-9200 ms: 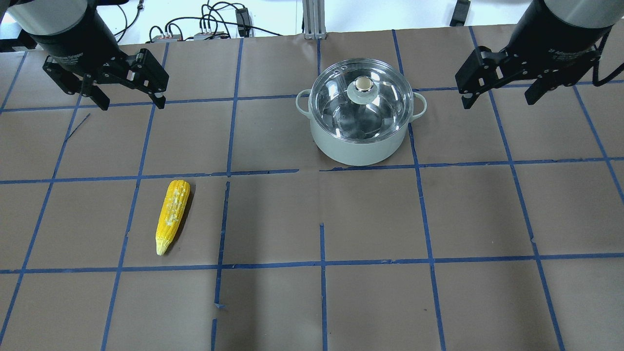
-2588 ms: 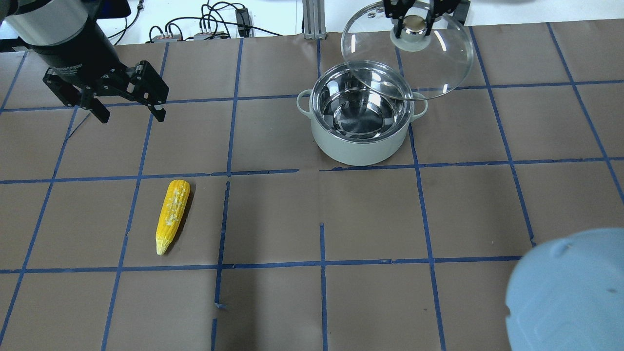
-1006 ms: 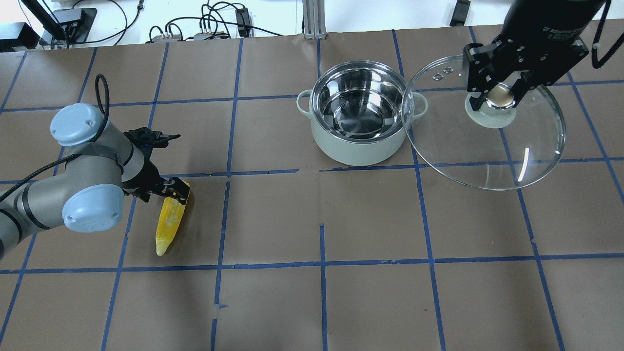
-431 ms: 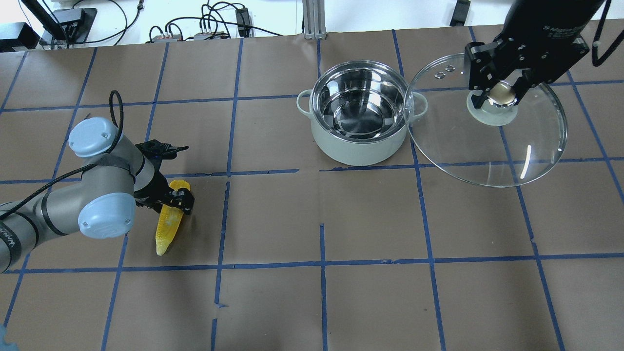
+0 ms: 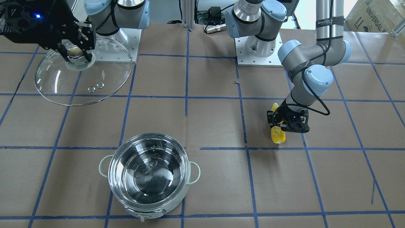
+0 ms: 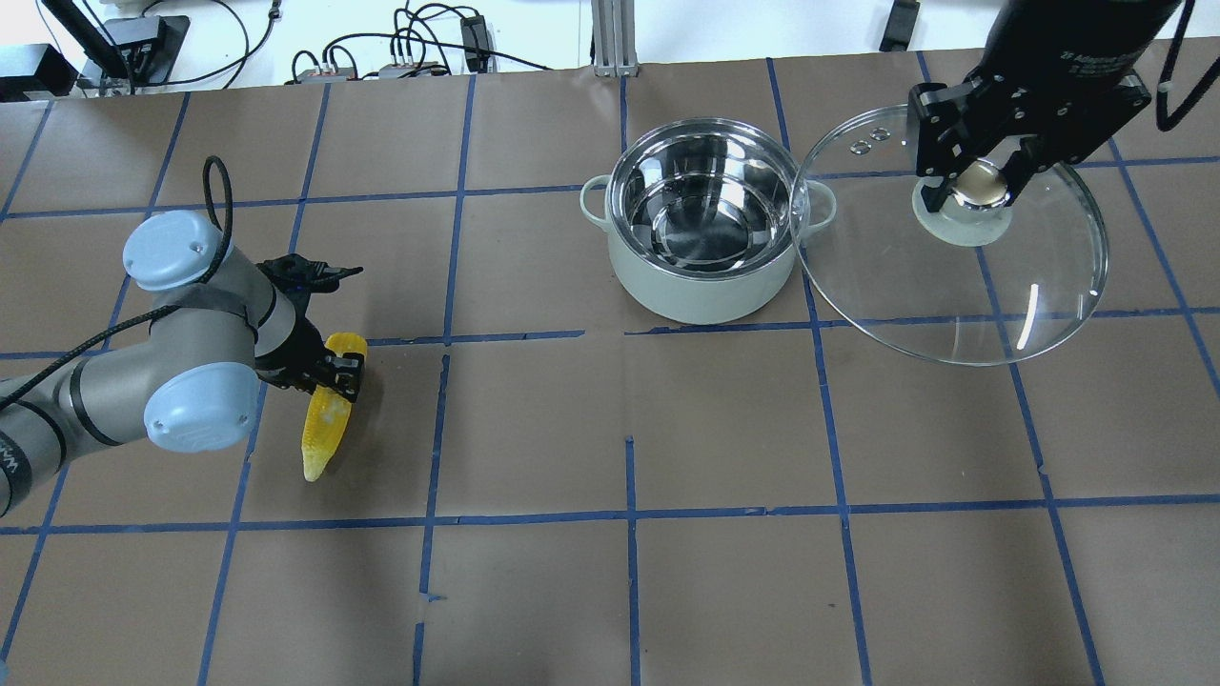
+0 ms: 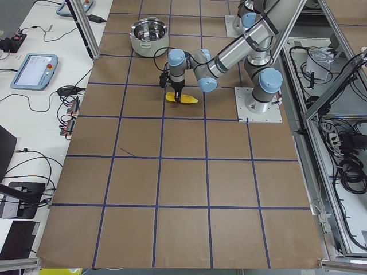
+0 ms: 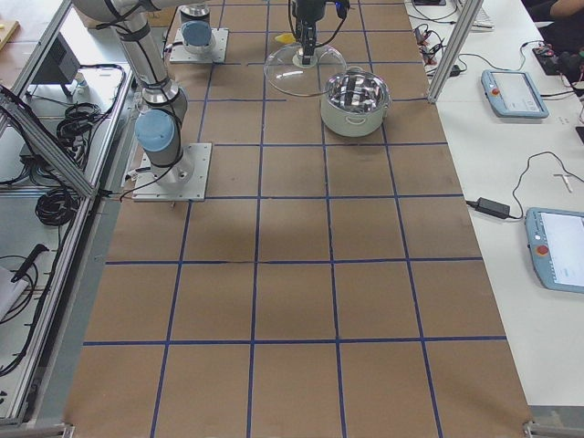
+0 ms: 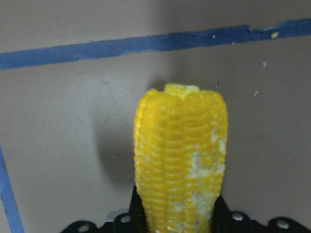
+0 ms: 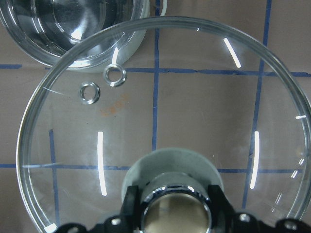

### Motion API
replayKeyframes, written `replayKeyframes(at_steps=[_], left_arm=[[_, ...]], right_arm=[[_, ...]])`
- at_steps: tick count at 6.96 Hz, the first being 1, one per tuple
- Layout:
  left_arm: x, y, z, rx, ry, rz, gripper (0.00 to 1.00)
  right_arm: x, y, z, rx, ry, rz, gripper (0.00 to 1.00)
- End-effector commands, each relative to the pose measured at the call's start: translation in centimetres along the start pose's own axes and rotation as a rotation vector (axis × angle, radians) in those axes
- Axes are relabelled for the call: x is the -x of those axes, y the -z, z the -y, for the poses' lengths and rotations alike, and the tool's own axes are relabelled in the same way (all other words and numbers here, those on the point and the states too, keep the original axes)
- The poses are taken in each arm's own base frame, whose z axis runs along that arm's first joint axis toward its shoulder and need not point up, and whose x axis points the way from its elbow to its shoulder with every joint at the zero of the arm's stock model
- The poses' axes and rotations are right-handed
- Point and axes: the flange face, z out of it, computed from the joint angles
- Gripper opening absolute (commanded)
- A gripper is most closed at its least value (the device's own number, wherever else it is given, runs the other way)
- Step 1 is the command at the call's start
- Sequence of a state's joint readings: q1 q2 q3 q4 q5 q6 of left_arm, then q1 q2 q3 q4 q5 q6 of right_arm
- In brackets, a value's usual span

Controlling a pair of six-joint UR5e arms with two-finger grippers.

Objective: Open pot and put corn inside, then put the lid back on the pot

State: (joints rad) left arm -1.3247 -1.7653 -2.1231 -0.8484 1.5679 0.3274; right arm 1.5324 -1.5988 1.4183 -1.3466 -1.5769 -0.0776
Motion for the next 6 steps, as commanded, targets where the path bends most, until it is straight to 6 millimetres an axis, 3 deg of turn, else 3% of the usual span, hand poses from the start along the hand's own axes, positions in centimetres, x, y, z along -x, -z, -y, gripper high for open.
replayKeyframes(at_steps=[1, 3, 5, 6], left_arm=[[-4.8, 6.2, 3.7, -0.01, 0.018, 0.002, 0.11], [-11.0, 11.9, 7.3, -0.034, 0.072, -0.05, 0.11], [-18.5, 14.0, 12.5, -0.088, 0.114, -0.092, 0.11], [-22.9, 13.6, 15.1, -0.092, 0.131, -0.097, 0.11]], right_arm=[[-0.1, -0.2, 0.0, 0.004, 0.001, 0.0, 0.31], [-0.1, -0.3, 0.0, 0.005, 0.001, 0.0, 0.31], [-0.1, -0.3, 0.1, 0.004, 0.005, 0.0, 0.31], [-0.1, -0.5, 0.2, 0.004, 0.007, 0.002, 0.31]])
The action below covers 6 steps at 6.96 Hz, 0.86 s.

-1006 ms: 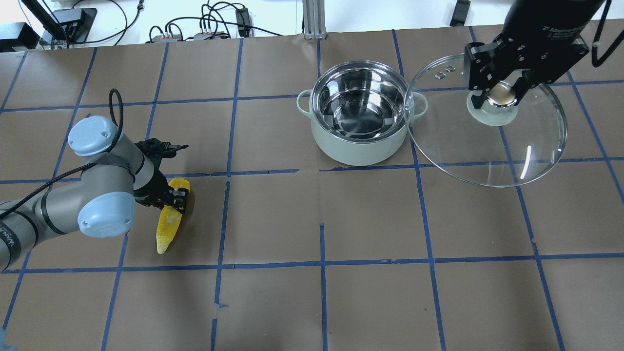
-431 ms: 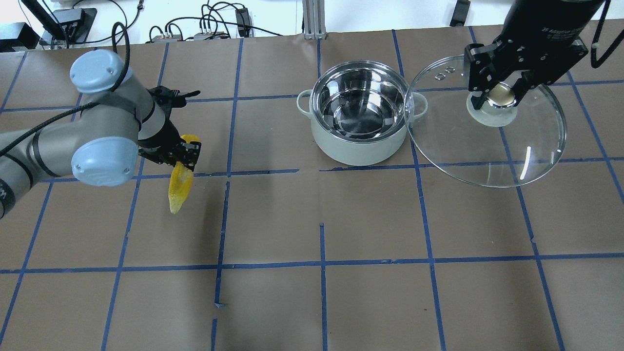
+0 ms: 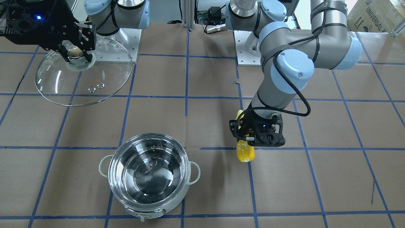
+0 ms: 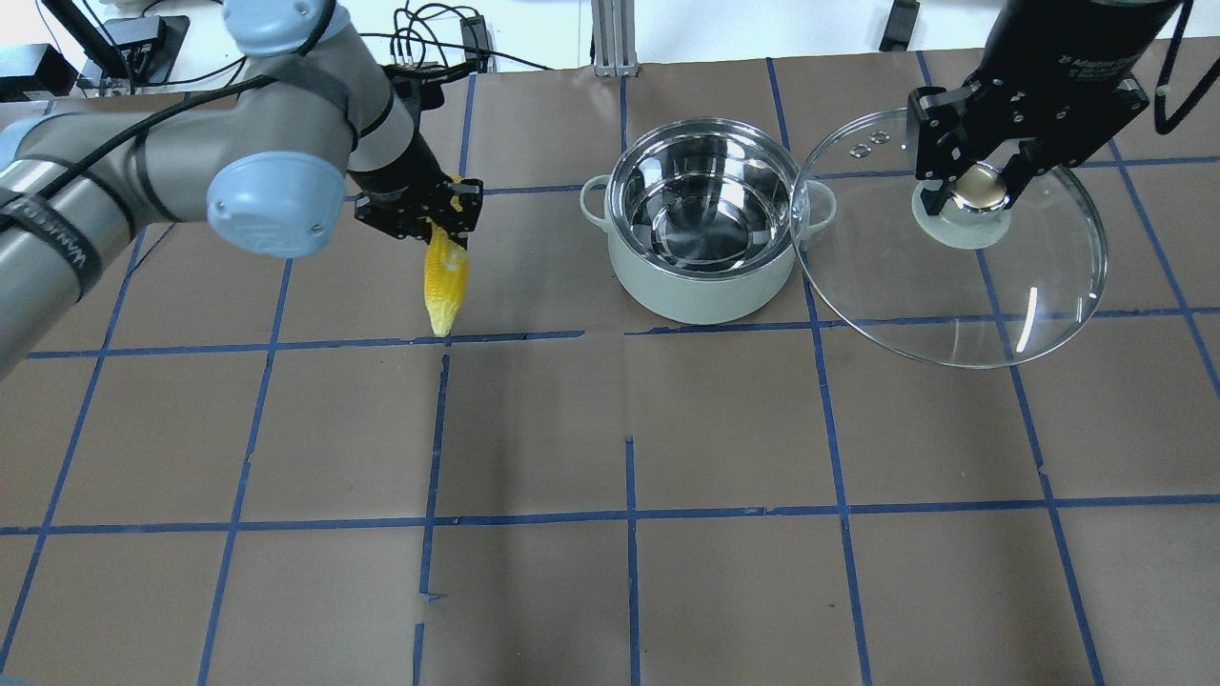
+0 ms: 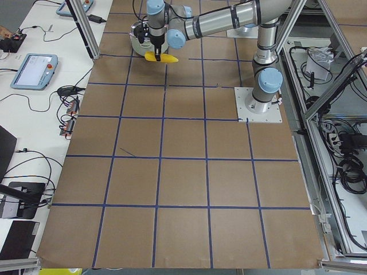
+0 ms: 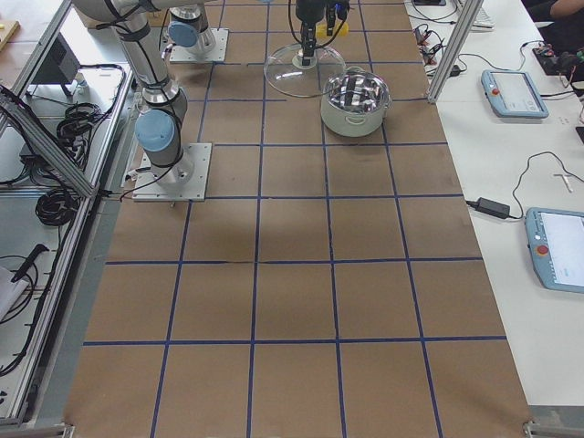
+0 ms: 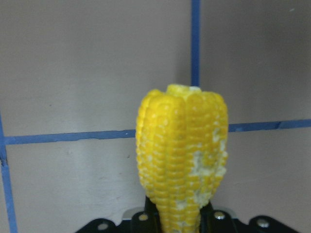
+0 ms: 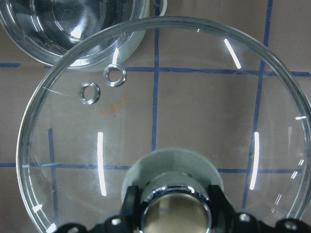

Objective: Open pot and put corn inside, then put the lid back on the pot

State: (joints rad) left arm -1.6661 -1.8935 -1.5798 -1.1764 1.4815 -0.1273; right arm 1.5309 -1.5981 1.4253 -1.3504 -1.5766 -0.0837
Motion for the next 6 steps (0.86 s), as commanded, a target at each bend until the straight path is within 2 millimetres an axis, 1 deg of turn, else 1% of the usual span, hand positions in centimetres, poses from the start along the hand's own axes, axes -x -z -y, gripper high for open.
replayKeyframes(at_steps=[1, 2, 3, 4, 5, 6], left_arm=[[-10.0, -1.2, 4.2, -0.03, 0.031, -0.018, 0.11], [-13.2, -1.2, 5.3, -0.029, 0.042, -0.021, 0.11], [-15.2, -0.3, 5.4, -0.015, 0.057, -0.019, 0.11], [-17.5, -0.9, 5.0, -0.017, 0.064, -0.022, 0.11], [-19.0, -1.8, 4.9, -0.018, 0.054, -0.02, 0.11], [-19.9, -2.7, 5.6, -0.019, 0.047, -0.023, 0.11]], right_arm=[[0.0, -0.2, 0.2, -0.008, 0.002, 0.001, 0.31], [-0.1, -1.0, 1.0, 0.007, 0.007, 0.002, 0.3], [-0.1, -1.2, 1.5, -0.009, 0.005, 0.0, 0.3], [0.0, -1.3, 1.6, -0.008, 0.008, 0.0, 0.3], [0.0, -1.3, 1.6, -0.014, 0.01, 0.0, 0.3], [-0.1, -2.3, 2.0, -0.011, 0.008, 0.002, 0.3]])
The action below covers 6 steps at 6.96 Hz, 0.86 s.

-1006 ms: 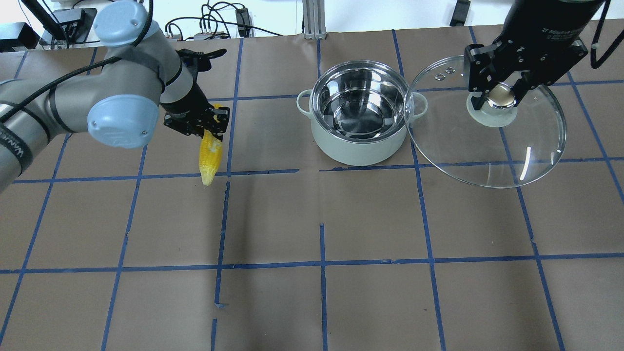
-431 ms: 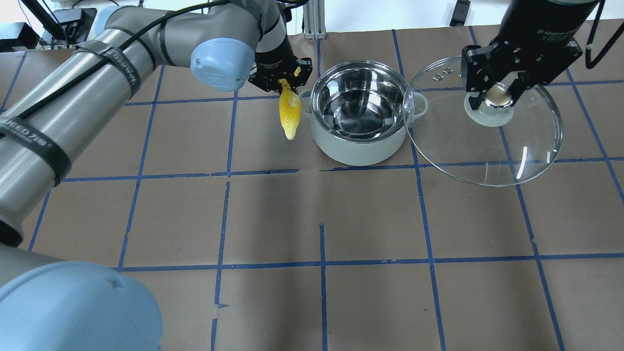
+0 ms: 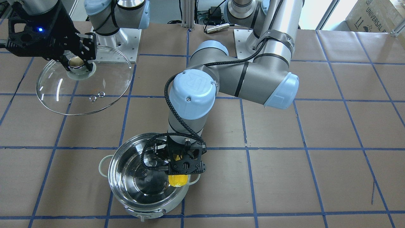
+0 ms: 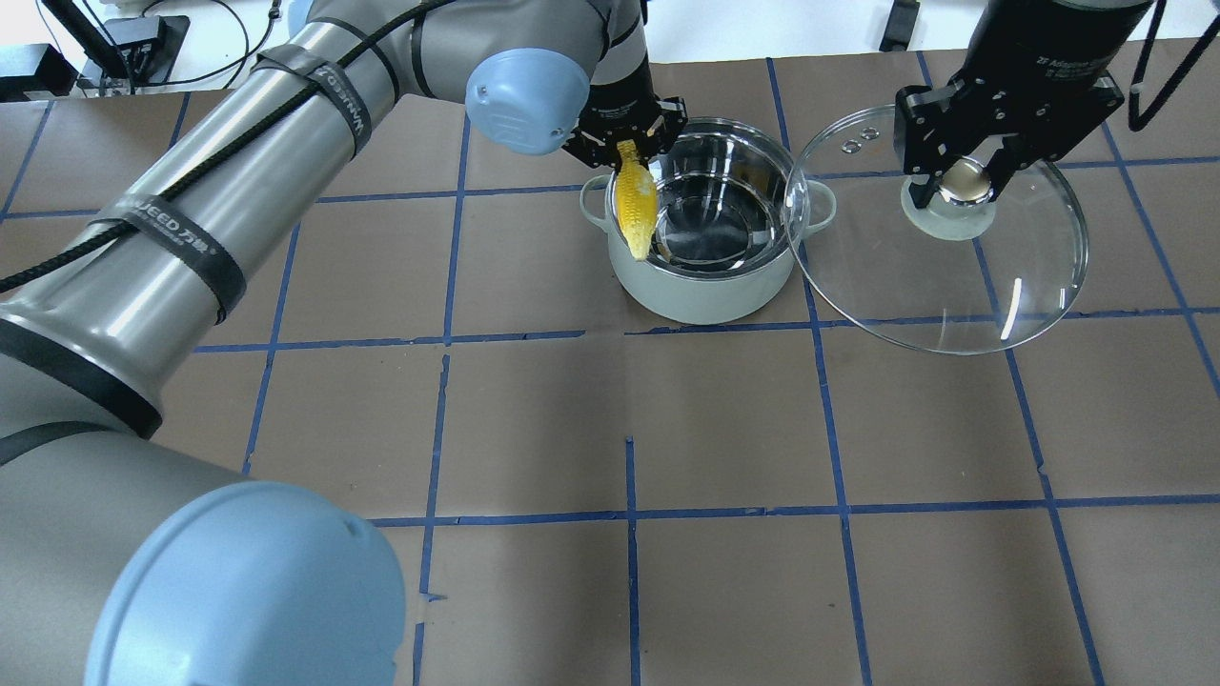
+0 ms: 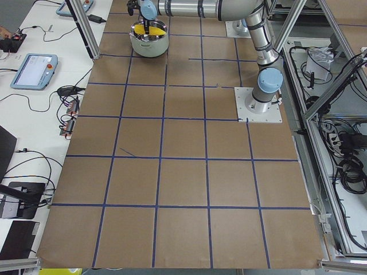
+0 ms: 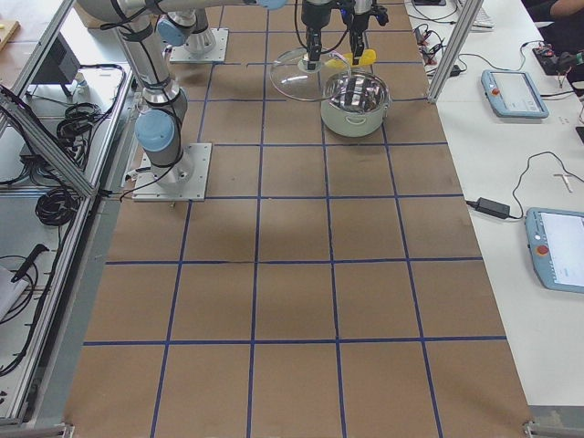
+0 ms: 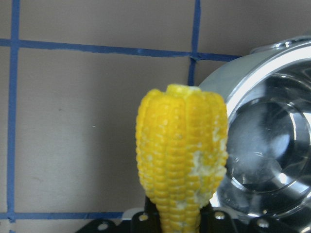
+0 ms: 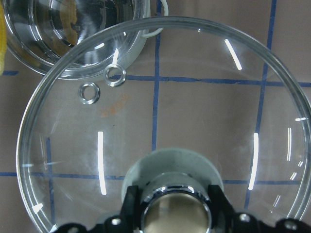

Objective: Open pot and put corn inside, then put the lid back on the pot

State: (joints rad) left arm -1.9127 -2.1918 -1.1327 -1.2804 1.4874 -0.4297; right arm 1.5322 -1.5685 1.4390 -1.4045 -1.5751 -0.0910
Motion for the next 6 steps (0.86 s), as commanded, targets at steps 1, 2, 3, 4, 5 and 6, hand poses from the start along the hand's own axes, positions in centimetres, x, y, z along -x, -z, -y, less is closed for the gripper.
replayKeyframes(at_steps=[1, 2, 3, 4, 5, 6], left_arm=[[-2.8, -1.4, 0.6, -0.008, -0.021, -0.004, 0.12], [-4.2, -2.7, 0.4, -0.011, -0.043, 0.014, 0.26], [-4.1, -3.1, 0.9, -0.032, -0.045, 0.038, 0.45], [-4.3, -3.3, 1.1, -0.05, -0.043, 0.029, 0.92], [-4.3, -3.4, 1.1, -0.046, -0.045, 0.026, 1.0], [-4.3, -3.3, 1.2, -0.046, -0.044, 0.021, 1.0]], right_arm=[[0.0, -2.4, 0.6, -0.007, 0.0, -0.001, 0.3], [-0.1, -2.3, 0.7, -0.015, 0.0, -0.002, 0.3], [-0.1, -2.5, 0.7, -0.012, 0.001, -0.003, 0.3], [-0.1, -2.5, 0.7, -0.012, 0.0, -0.003, 0.3], [-0.1, -2.4, 0.7, -0.014, 0.0, -0.003, 0.3], [-0.1, -2.5, 0.7, -0.012, 0.0, -0.003, 0.3]])
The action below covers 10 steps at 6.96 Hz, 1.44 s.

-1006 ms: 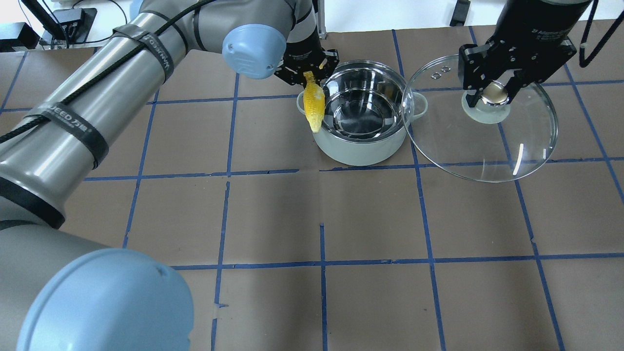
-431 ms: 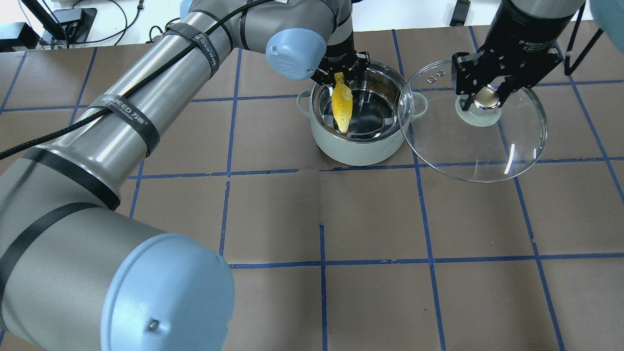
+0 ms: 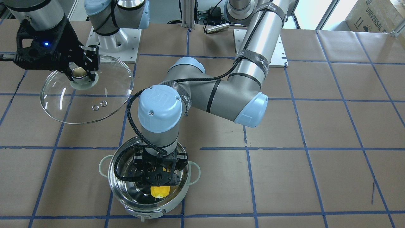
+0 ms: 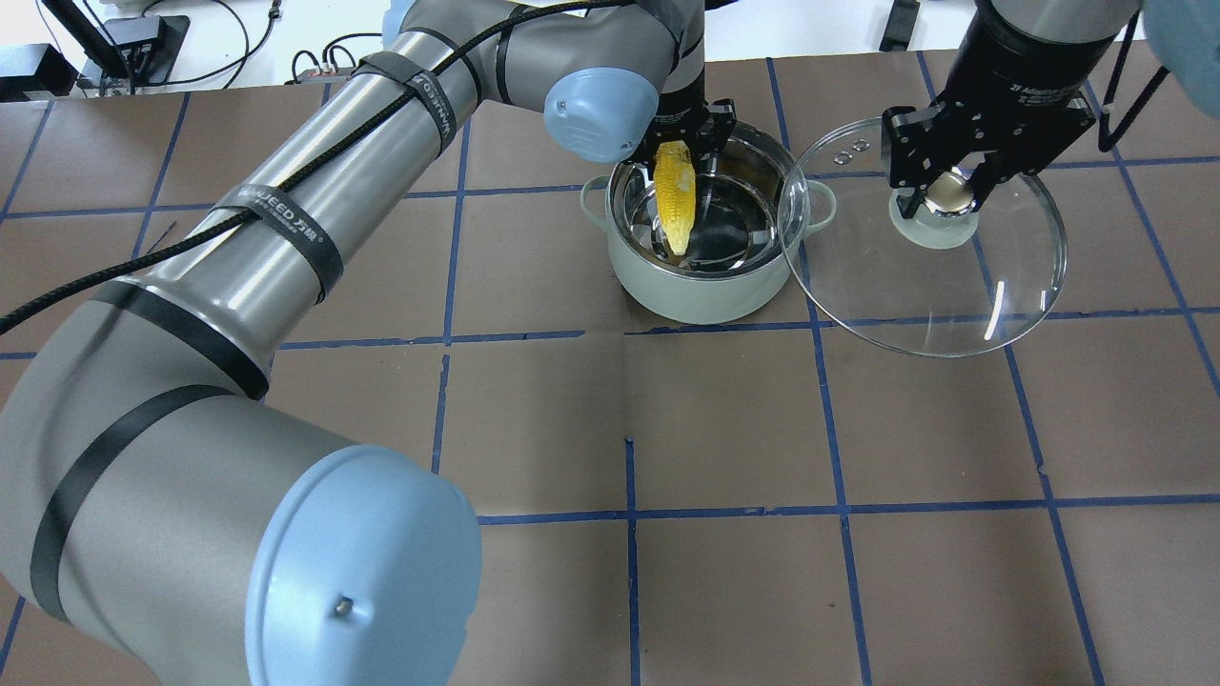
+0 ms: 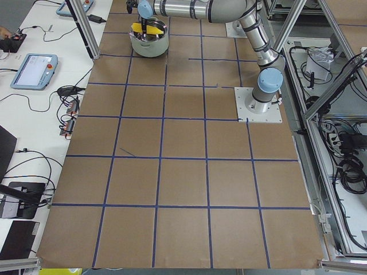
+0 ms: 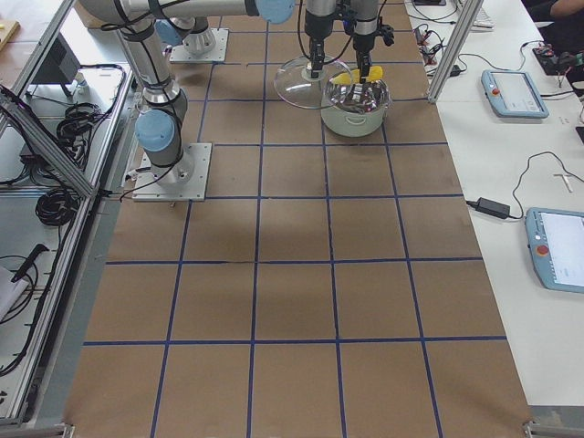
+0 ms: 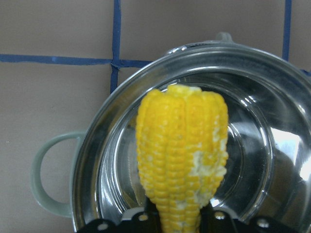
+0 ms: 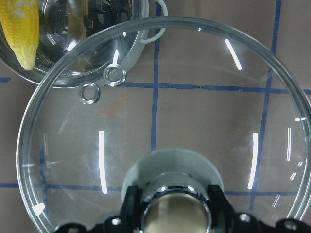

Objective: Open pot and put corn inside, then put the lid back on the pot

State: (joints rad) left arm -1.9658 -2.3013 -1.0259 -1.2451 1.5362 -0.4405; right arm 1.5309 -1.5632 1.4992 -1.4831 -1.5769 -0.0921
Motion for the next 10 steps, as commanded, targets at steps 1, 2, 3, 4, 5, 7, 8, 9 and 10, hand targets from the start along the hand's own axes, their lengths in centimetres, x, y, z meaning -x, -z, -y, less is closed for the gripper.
replayKeyframes(at_steps=[1, 2, 3, 4, 5, 7, 8, 9, 10], left_arm=[[0.0, 0.1, 0.1, -0.002, 0.0, -0.006, 1.0], [0.1, 0.0, 0.1, -0.002, -0.004, 0.001, 1.0], [1.2, 0.1, -0.3, 0.018, -0.005, 0.016, 1.0], [3.3, 0.7, 0.0, 0.023, -0.025, 0.026, 1.0], [7.6, 1.4, 0.0, 0.045, -0.079, 0.038, 1.0], [18.2, 6.9, -4.7, 0.064, -0.049, 0.057, 1.0], [22.7, 10.2, -7.8, 0.093, -0.054, 0.116, 1.0], [25.9, 14.6, -11.0, 0.131, -0.091, 0.14, 1.0], [29.3, 18.7, -12.4, 0.131, -0.061, 0.138, 1.0]], right_arm=[[0.0, 0.0, 0.0, -0.001, 0.0, 0.0, 0.3], [0.0, 0.0, 0.0, -0.001, 0.0, 0.0, 0.3], [0.0, 0.1, 0.0, -0.004, 0.0, 0.0, 0.3], [0.0, 0.3, -0.1, -0.007, -0.002, -0.001, 0.3], [-0.1, 0.5, -0.1, -0.01, -0.003, -0.001, 0.3], [0.1, 0.7, -0.1, -0.018, -0.011, 0.0, 0.3], [0.7, 0.7, 1.0, -0.059, -0.026, 0.009, 0.3], [1.2, -0.1, 2.8, -0.054, -0.035, 0.011, 0.31], [2.8, -0.3, 4.6, -0.055, -0.017, 0.014, 0.3]])
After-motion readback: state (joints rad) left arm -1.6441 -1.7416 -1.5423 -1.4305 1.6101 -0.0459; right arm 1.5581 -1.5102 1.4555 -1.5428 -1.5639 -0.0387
